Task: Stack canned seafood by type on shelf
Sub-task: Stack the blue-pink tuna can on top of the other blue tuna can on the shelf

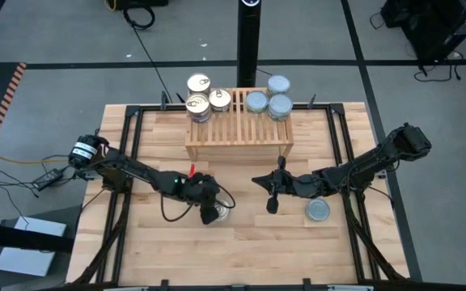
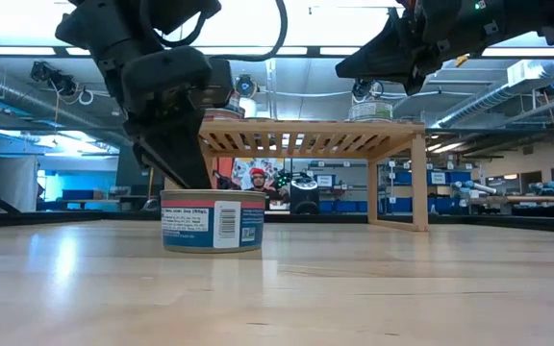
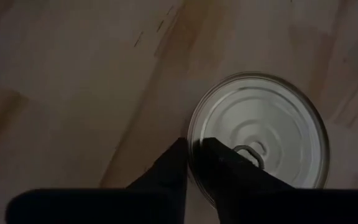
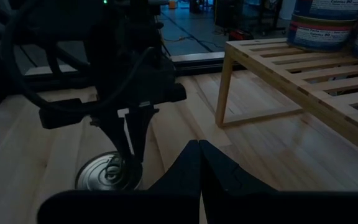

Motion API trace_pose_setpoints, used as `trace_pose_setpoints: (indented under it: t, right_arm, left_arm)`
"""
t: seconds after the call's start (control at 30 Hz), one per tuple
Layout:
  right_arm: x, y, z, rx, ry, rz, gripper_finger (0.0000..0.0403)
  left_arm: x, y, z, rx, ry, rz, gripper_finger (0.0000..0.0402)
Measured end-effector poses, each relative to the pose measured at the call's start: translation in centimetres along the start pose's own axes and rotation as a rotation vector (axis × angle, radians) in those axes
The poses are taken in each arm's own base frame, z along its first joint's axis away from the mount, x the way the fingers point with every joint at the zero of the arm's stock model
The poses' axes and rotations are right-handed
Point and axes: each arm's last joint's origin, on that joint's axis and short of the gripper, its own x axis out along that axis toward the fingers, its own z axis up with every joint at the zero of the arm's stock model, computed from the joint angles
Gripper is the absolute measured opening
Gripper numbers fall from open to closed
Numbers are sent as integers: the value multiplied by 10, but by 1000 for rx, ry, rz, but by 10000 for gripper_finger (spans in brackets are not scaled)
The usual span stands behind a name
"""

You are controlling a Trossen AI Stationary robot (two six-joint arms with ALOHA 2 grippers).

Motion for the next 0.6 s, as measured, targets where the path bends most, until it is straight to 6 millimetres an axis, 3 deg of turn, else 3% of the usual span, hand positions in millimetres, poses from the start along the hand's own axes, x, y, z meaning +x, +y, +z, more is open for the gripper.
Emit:
trace_pose_setpoints:
  t: [0.23, 0.6]
  right_arm:
    - [0, 0, 0, 0, 1, 0, 10]
    - [0, 0, 0, -1, 2, -1, 11]
  left_arm:
    - [0, 0, 1, 67, -7, -4, 7]
    - [-9, -10, 16, 224, -8, -6, 2]
